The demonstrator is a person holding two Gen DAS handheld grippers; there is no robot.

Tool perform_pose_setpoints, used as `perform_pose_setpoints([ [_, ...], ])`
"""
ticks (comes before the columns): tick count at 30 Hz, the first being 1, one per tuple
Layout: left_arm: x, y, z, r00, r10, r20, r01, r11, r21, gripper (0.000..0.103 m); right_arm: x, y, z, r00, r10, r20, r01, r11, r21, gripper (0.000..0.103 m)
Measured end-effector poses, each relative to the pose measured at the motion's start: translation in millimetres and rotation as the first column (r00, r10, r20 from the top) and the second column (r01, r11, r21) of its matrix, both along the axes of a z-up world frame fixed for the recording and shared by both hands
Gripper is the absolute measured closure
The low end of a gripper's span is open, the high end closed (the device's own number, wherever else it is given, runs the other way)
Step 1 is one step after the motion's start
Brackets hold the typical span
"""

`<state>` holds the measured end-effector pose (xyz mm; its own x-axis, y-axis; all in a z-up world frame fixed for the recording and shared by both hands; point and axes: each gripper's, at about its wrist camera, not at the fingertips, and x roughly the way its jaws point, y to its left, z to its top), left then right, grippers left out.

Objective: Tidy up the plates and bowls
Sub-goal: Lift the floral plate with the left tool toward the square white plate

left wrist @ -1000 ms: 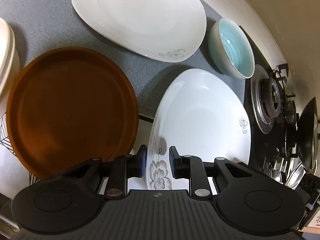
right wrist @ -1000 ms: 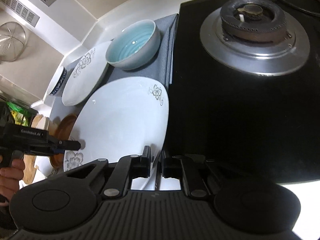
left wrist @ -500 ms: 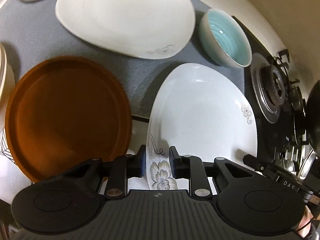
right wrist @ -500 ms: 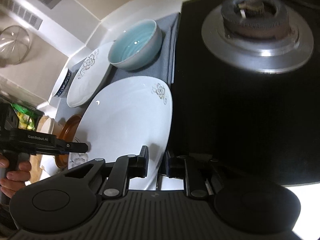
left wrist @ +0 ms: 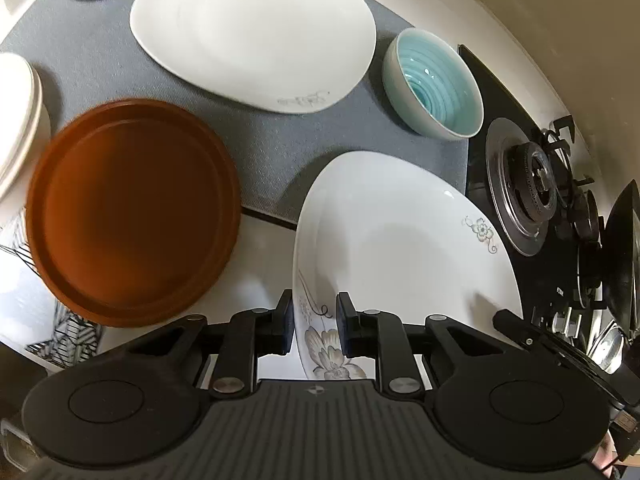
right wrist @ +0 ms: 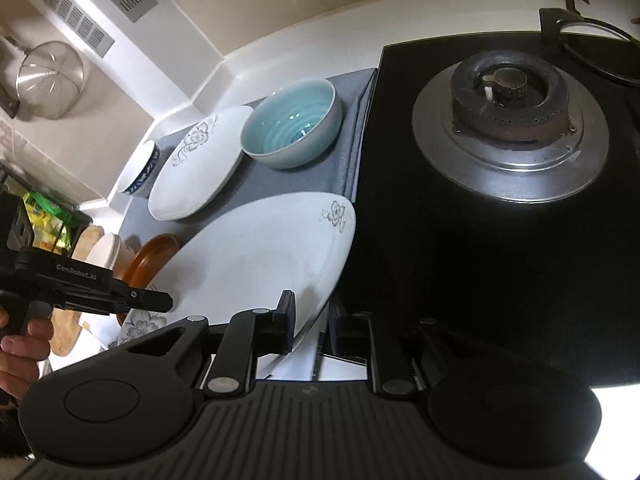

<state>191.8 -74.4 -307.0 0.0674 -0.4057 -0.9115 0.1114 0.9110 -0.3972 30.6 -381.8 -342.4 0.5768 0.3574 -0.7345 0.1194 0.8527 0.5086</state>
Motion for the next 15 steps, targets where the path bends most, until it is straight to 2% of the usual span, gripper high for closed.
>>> perform_pose_setpoints([
  [4, -3.9, -4.5, -7.7, 0.999, 0.019, -0.027, -0.018, 0.999, 0.034, 0.081, -3.4, -5.3, -7.7, 1.0, -0.011, -0.004, 0.011, 1.0, 0.027, 0.086],
  [9, -12.0, -5.7, -3.3, 0.999, 0.033, -0.02, -0.033, 0.999, 0.027, 0.083, -6.7, -14.9, -11.7, 1.0, -0.001, 0.007, 0.001, 0.998, 0.06, 0.085],
  [15, -23.2, -8.8, 18.1, 0.997, 0.079, -0.001, -0.079, 0.995, 0.062, 0.083, -5.4, -14.6, 3.4, 0.999, 0.04, 0.006, -0.04, 0.997, 0.059, 0.084],
])
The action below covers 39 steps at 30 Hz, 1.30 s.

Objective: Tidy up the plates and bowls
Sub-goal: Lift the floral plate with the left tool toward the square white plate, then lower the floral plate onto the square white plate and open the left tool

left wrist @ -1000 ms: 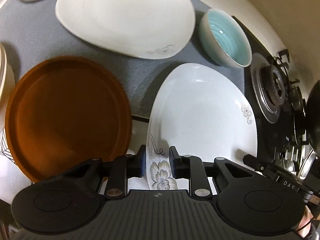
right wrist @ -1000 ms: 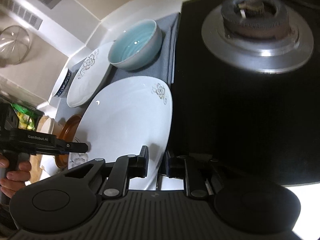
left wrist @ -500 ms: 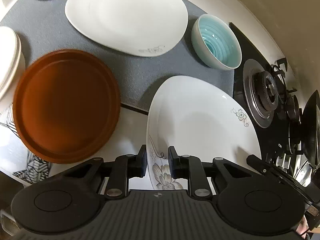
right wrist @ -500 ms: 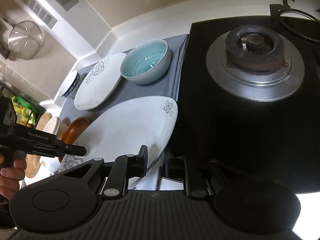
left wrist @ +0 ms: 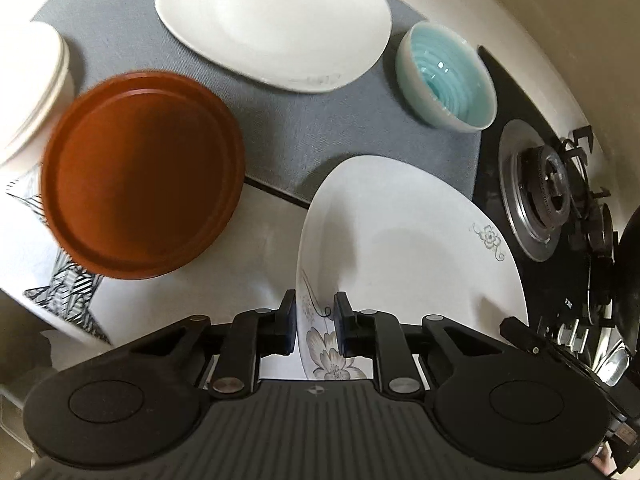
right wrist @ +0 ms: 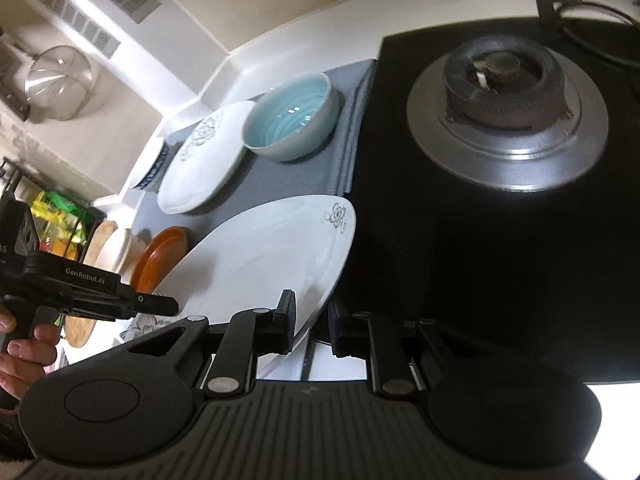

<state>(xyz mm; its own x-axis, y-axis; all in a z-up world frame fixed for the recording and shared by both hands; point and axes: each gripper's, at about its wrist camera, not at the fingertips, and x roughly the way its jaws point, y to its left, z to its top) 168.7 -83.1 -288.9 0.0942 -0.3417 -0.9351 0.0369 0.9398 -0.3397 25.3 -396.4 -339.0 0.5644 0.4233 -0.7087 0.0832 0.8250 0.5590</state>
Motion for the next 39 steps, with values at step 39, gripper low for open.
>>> perform_pose_setpoints([
  [39, 153.4, 139.1, 25.6, 0.988, -0.147, 0.046, 0.15, 0.986, -0.077, 0.083, 133.5, 153.2, 45.7, 0.994, -0.107, 0.002, 0.106, 0.984, -0.144, 0.085],
])
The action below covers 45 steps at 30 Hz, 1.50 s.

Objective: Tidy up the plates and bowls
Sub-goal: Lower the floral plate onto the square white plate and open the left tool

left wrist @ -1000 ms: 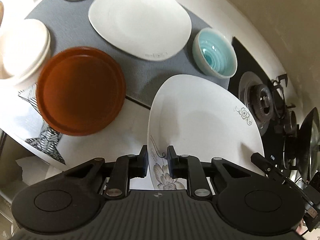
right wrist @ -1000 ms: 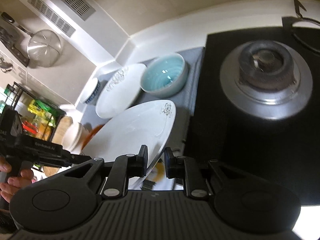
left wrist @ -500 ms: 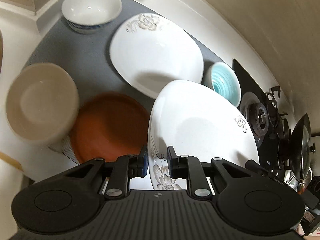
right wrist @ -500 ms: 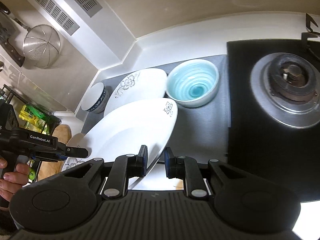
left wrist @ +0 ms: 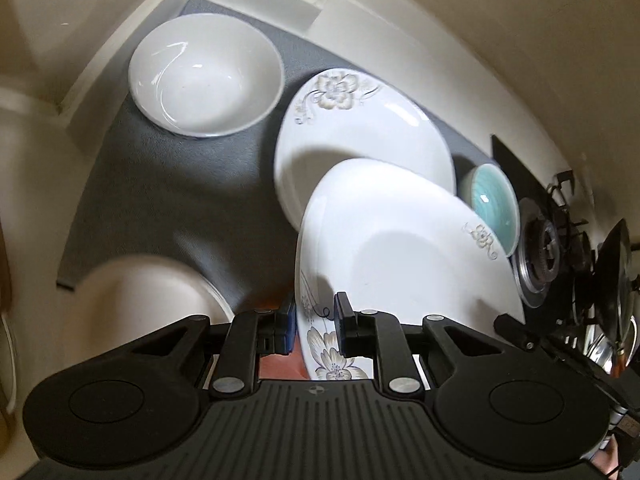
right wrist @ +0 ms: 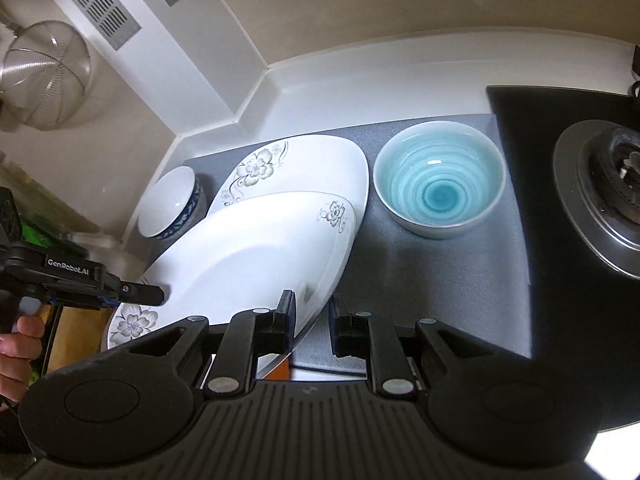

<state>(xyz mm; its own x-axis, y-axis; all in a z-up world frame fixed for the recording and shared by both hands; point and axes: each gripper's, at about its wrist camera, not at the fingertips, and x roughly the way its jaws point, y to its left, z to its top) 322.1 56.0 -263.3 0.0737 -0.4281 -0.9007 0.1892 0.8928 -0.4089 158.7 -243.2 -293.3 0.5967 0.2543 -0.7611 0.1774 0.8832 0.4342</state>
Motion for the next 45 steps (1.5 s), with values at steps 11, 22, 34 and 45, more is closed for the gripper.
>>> perform_pose_setpoints([
  [11, 32.6, 9.5, -18.5, 1.0, -0.002, -0.01, 0.002, 1.0, 0.025, 0.083, 32.1, 14.7, -24.9, 0.999, 0.017, -0.043, -0.019, 0.999, -0.041, 0.084],
  [22, 49.8, -11.1, -29.4, 1.0, -0.028, 0.006, 0.027, 0.998, 0.048, 0.083, 59.1, 2.9, -44.4, 0.995, -0.084, -0.061, 0.079, 0.993, -0.092, 0.084],
  [34, 43.9, 3.3, -32.2, 0.999, -0.054, -0.007, 0.053, 0.997, -0.055, 0.081, 77.4, -3.4, -58.6, 0.983, -0.178, -0.037, 0.174, 0.981, -0.09, 0.084],
  [45, 35.1, -10.3, -33.6, 0.988, -0.147, 0.049, 0.147, 0.989, -0.014, 0.097, 68.3, -0.3, -67.9, 0.975, -0.218, -0.043, 0.216, 0.976, -0.039, 0.077],
])
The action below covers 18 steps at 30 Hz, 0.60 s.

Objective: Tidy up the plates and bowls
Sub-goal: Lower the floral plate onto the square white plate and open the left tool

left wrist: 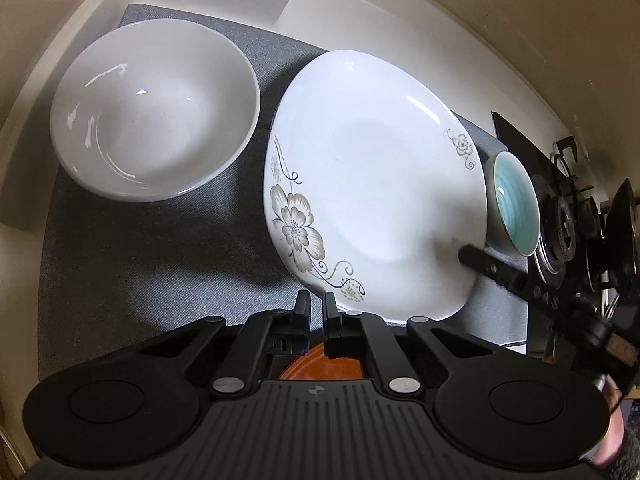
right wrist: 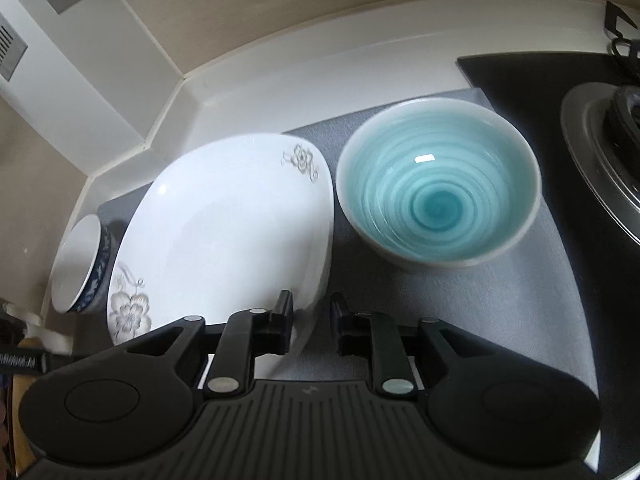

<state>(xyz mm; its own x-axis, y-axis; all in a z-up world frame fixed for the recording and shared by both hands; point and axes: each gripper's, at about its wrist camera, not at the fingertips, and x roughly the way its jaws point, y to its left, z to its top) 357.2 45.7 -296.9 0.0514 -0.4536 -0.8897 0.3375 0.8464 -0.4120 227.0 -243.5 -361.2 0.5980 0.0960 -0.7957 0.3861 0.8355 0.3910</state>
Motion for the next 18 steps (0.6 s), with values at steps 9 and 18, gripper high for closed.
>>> perform_pose_setpoints([
  [9, 7.2, 7.5, 5.9, 0.999, 0.038, 0.02, -0.037, 0.998, -0.056, 0.097, -19.1, 4.8, 2.2, 1.0, 0.005, -0.029, -0.003, 0.995, 0.096, 0.063],
  [18, 23.8, 12.1, -16.2, 0.994, 0.088, -0.068, -0.097, 0.987, -0.132, 0.101, -10.7, 6.3, -9.1, 1.0, 0.014, -0.016, -0.011, 0.986, 0.169, 0.08],
])
